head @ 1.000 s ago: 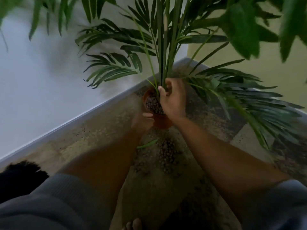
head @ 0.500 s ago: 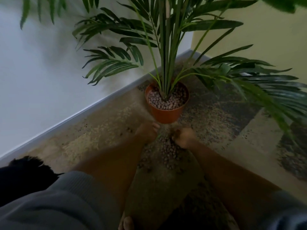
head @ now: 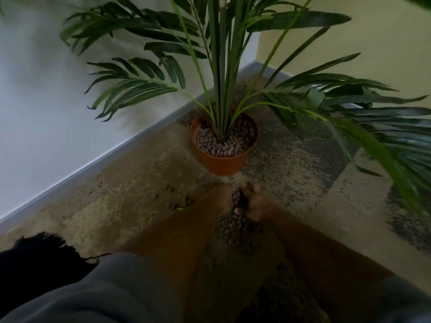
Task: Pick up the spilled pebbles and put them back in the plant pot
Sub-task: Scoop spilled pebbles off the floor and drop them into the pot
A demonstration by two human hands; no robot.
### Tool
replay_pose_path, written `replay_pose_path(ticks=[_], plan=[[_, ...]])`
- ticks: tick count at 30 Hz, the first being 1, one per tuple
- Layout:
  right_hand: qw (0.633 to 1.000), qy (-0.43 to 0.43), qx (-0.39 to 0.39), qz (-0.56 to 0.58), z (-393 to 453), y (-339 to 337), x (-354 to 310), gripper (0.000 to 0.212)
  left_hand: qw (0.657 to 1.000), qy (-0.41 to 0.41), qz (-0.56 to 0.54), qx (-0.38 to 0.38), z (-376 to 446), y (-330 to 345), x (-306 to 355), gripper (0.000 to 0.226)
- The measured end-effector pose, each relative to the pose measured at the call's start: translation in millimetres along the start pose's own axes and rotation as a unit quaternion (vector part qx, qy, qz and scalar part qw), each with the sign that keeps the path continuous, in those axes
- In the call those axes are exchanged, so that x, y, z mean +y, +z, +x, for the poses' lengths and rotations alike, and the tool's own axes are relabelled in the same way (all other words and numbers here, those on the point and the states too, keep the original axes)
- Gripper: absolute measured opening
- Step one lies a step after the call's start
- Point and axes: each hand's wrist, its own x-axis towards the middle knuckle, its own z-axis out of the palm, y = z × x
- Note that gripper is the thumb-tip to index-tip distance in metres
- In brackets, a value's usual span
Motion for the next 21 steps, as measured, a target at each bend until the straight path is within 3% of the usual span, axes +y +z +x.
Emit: replay_pose_path(ticks=[10, 14, 21], plan=[[0.991, -0.073, 0.055, 0.098, -1, 9, -5, 0.026, 0.997, -0.012, 0.071, 0.0, -1, 9, -3, 0.037], [0.982, -0.09, 0.064, 0.155, -1, 9, -7, 0.027, 0.997, -0.02, 0.08, -0.004, -7, 5, -4, 0.033], [0.992, -0.1, 0.056, 0.057, -8, 11, -15, 0.028, 0.998, -0.017, 0.054, -0.037, -18, -3, -4, 0.033]])
